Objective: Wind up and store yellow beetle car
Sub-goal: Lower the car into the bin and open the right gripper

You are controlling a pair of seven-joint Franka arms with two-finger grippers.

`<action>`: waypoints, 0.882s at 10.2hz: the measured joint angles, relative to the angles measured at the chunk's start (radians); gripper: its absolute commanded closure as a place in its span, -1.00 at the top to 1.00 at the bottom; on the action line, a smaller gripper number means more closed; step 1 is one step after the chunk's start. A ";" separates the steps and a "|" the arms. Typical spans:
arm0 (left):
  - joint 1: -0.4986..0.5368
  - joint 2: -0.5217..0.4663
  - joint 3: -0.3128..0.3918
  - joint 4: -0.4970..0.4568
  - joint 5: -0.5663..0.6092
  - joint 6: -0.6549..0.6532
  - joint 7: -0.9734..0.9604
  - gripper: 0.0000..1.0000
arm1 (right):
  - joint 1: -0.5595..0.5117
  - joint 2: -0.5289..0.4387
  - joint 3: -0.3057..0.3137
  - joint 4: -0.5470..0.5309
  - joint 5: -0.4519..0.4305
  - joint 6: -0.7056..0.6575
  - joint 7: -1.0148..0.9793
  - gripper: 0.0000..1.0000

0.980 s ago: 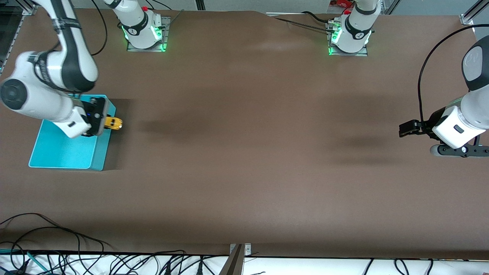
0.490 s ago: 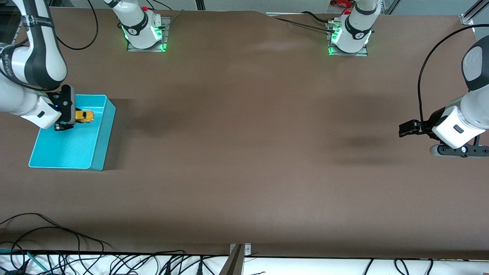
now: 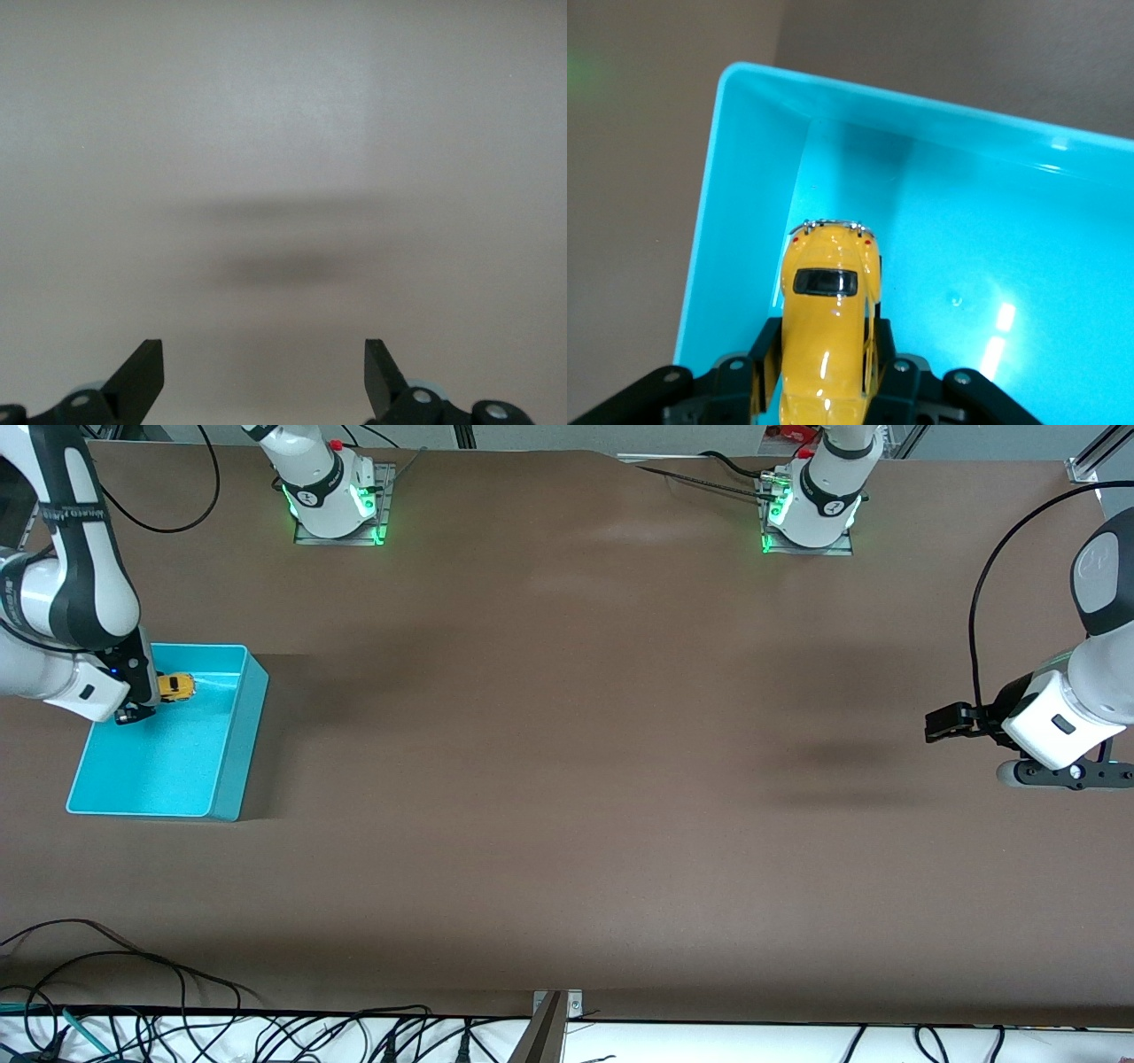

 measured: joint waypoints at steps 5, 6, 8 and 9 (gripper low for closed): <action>0.000 0.000 0.000 0.000 0.000 0.000 0.000 1.00 | -0.050 0.105 0.026 -0.025 -0.001 0.153 -0.039 -1.00; 0.000 0.000 0.000 0.000 0.000 0.000 0.000 1.00 | -0.065 0.130 0.026 -0.028 -0.001 0.173 -0.050 -1.00; 0.000 0.001 0.000 0.000 0.000 -0.001 0.000 1.00 | -0.084 0.173 0.027 -0.028 -0.001 0.197 -0.054 -1.00; 0.000 0.002 0.000 0.000 0.000 -0.001 0.000 1.00 | -0.088 0.175 0.027 -0.027 -0.001 0.200 -0.054 -1.00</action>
